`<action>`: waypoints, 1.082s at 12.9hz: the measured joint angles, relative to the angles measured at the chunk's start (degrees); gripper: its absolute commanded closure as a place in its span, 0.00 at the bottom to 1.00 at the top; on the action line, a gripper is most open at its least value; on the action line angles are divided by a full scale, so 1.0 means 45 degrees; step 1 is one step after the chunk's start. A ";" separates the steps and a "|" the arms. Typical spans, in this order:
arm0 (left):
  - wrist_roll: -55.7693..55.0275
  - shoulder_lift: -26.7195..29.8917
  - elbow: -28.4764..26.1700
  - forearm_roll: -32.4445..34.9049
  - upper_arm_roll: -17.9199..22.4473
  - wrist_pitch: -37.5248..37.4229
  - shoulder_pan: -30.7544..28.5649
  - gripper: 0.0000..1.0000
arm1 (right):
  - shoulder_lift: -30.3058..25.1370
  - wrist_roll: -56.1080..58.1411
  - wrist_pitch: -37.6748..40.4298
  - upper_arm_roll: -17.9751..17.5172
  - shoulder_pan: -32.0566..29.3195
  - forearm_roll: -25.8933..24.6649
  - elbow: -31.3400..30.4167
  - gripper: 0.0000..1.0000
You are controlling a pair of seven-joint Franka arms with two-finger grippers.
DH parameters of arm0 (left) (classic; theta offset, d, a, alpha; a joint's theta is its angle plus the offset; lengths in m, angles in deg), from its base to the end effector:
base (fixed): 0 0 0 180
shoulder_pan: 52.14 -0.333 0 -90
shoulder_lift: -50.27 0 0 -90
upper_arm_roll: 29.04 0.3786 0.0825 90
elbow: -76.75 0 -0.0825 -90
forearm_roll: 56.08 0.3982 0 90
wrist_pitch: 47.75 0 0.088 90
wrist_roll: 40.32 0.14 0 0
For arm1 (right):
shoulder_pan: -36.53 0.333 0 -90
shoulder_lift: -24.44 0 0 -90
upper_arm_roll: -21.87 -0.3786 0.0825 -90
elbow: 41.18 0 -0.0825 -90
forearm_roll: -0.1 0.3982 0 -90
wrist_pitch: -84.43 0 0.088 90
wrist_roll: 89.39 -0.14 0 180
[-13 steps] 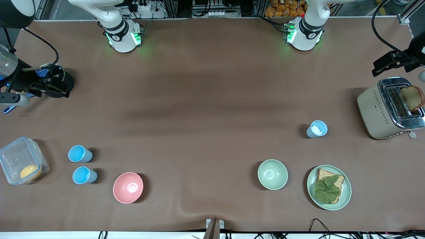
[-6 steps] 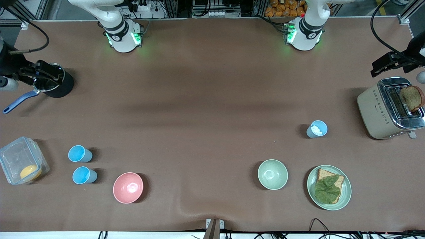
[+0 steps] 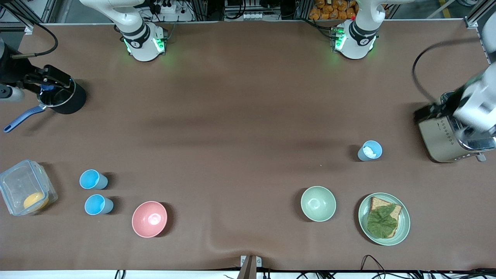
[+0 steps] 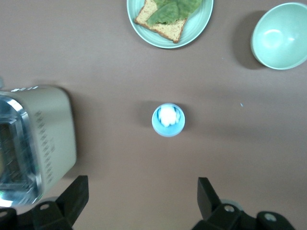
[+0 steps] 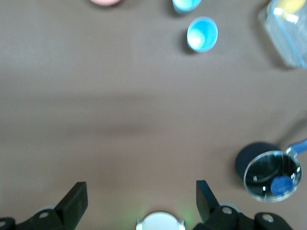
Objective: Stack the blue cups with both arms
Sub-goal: 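Reach the left gripper to the blue cup while the right gripper reaches another cup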
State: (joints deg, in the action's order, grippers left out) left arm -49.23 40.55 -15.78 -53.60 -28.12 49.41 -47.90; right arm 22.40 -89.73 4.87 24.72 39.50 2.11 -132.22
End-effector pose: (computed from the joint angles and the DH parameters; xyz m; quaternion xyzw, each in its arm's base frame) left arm 0.6264 -0.0315 0.5413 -0.9977 -0.0450 0.0417 0.0273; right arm 0.5295 0.0060 0.6513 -0.9964 0.0001 0.0824 0.0180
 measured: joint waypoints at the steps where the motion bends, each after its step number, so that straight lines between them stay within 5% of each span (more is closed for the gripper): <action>1: 0.0009 -0.0211 -0.0821 0.0000 -0.0002 0.1013 0.0007 0.00 | 0.0153 0.0000 0.0282 0.0009 -0.0120 0.0000 -0.0135 0.00; 5: 0.0015 -0.0791 -0.3143 0.0000 -0.0005 0.3544 -0.0075 0.00 | 0.1618 0.0099 0.0573 -0.0014 -0.0298 0.0042 -0.0368 0.00; 9: 0.0029 -0.1765 -0.3818 0.0000 -0.0003 0.4775 -0.0377 0.00 | 0.3560 0.0769 -0.0188 -0.0018 -0.0357 0.0036 -0.0356 0.00; 14: 0.0030 -0.2805 -0.3871 0.0000 -0.0087 0.5513 -0.0438 0.16 | 0.6463 0.3356 -0.1701 0.0090 -0.1383 -0.0552 0.1250 0.00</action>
State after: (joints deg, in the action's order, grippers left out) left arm -49.10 27.93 -33.20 -53.60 -28.51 74.22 -49.87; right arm 51.48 -74.63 -2.79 25.13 33.28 -0.37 -126.59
